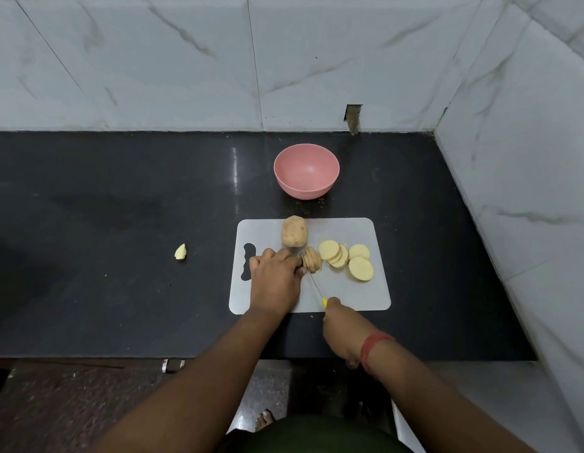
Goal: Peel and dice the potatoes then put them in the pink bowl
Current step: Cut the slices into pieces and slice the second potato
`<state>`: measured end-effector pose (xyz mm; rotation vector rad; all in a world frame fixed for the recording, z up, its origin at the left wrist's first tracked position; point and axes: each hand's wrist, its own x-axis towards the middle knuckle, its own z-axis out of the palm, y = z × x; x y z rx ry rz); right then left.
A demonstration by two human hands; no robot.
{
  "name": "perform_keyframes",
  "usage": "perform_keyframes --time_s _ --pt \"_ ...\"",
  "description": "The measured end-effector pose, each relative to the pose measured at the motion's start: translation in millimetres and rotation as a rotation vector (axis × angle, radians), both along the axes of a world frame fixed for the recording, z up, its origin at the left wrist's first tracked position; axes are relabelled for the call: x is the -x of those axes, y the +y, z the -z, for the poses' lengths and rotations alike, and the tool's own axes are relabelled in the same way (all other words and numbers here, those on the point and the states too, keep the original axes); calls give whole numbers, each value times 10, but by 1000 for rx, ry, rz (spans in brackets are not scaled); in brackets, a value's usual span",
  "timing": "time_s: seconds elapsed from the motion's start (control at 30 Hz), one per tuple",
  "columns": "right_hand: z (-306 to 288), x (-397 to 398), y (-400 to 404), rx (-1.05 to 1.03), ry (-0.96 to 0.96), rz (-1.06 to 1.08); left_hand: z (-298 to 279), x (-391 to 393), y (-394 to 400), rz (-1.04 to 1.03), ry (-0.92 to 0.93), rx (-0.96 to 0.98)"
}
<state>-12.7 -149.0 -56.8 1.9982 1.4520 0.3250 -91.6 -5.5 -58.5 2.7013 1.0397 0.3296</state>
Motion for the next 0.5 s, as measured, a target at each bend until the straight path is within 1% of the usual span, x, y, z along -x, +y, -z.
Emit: perform_keyframes --time_s 0.03,0.07,0.1,0.13,0.17,0.2,0.23,0.27,0.3,0.33,0.37,0.4,0.43,0.47,0.5 --pt "-187 69 -69 289 61 115 1 -3 -1 0 -1 -3" --pt "-387 133 -65 465 33 81 1 -6 -4 -1 -2 -4" --pt "-448 191 -33 564 236 135 -3 -9 -8 -1 -2 -5" --pt "-638 253 -70 642 311 201 -6 -11 -12 -1 0 -6" --pt "-731 224 -57 641 402 158 -13 -15 -14 -1 4 -8" --pt "-819 206 -83 639 450 112 -20 -17 -15 -1 10 -9" --pt "-745 204 -149 632 493 180 -27 -17 -15 -1 15 -8" --pt "-821 215 -183 582 529 259 -32 -16 -16 -1 17 -5" --pt "-837 213 -233 443 612 312 -37 -11 -18 1 15 -3" --pt "-828 219 -296 309 813 442 -39 -4 -21 3 12 -3" --pt "-839 168 -293 137 1048 709 -40 5 -22 7 5 -7" --pt "-858 157 -346 -54 1258 823 -39 12 -23 14 -6 -13" --pt "-851 111 -376 -226 1296 816 -40 16 -25 25 -20 -21" --pt "-872 62 -395 -301 1287 788 -41 15 -22 45 -34 -33" --pt "-864 13 -397 -330 1273 778 -47 8 -18 76 -43 -51"
